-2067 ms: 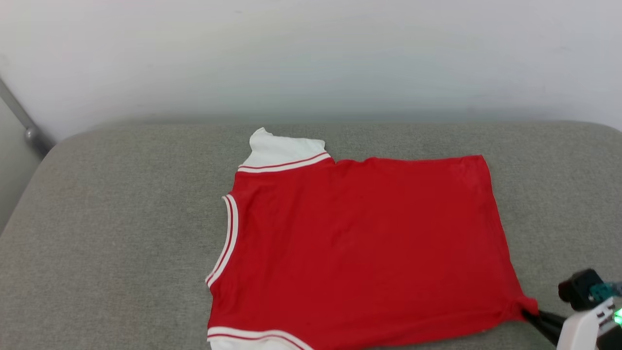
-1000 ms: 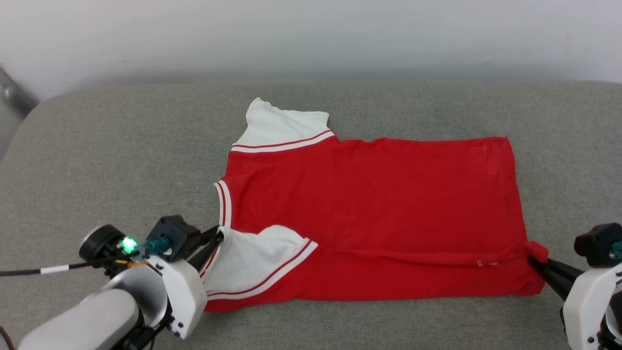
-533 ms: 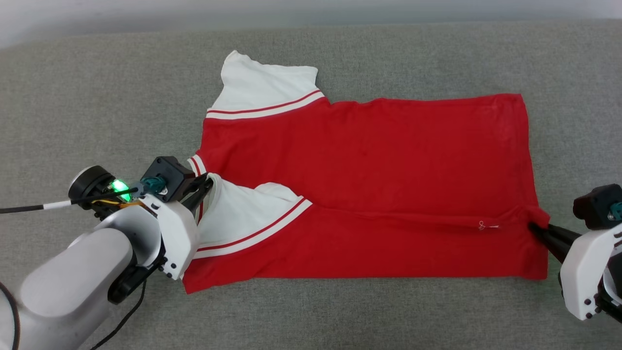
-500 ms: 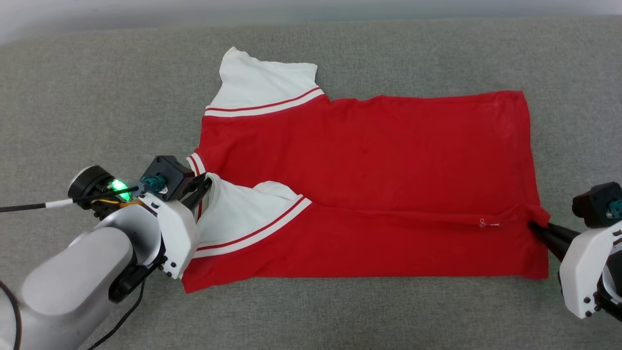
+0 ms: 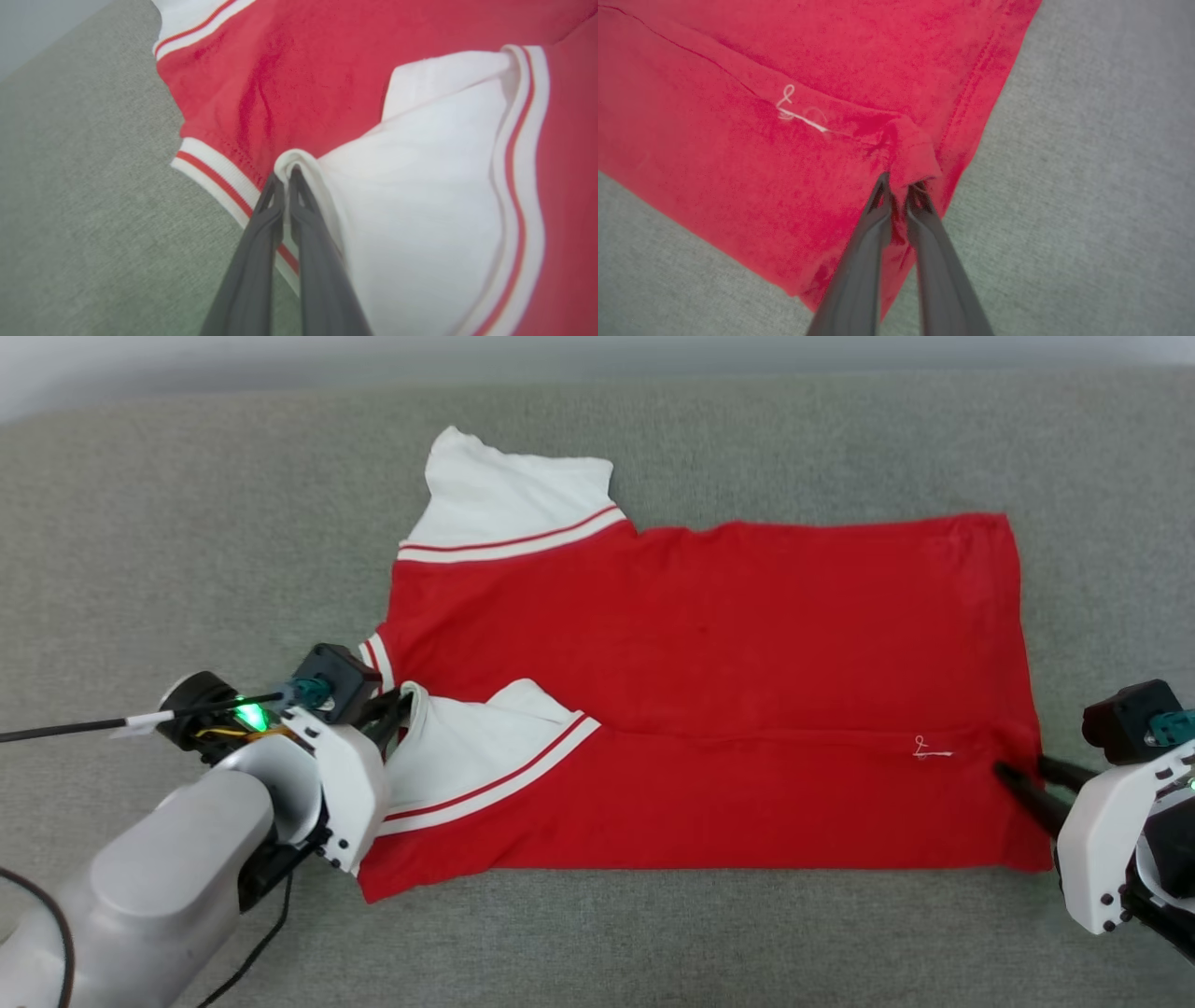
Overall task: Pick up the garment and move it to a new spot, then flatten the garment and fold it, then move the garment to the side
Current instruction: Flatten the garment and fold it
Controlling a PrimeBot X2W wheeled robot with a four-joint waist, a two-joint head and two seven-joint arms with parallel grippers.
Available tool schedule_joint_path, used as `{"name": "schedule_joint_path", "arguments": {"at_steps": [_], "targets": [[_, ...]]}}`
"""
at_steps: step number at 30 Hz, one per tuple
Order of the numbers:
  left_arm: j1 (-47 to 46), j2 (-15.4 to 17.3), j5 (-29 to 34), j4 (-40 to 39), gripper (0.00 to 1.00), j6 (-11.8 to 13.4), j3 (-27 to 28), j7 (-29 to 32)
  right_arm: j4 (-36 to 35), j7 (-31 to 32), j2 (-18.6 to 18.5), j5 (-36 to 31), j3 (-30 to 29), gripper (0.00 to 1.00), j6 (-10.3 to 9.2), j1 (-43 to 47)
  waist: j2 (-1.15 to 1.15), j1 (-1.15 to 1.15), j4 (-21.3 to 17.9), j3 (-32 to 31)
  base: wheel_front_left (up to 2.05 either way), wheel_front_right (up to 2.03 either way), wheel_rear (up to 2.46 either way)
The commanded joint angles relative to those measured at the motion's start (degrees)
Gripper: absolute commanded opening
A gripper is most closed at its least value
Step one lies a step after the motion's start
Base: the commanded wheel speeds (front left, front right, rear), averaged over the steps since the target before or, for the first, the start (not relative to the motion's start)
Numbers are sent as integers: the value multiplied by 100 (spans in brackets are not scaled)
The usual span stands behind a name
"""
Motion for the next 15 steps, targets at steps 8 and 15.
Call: {"name": "schedule_joint_path", "arguments": {"at_steps": [8,15], "targets": [[-210,162,35,-122,100,131,117,-46,-80,-316,-66,66,-215,100,-6,418,0,-1,137,-749,0,0,0],[-508,410,-320,-712,100,2,58,1060,-176,-336,-9,28,-415,100,-6,744,0,-1,214,-1073,0,0,0]]}}
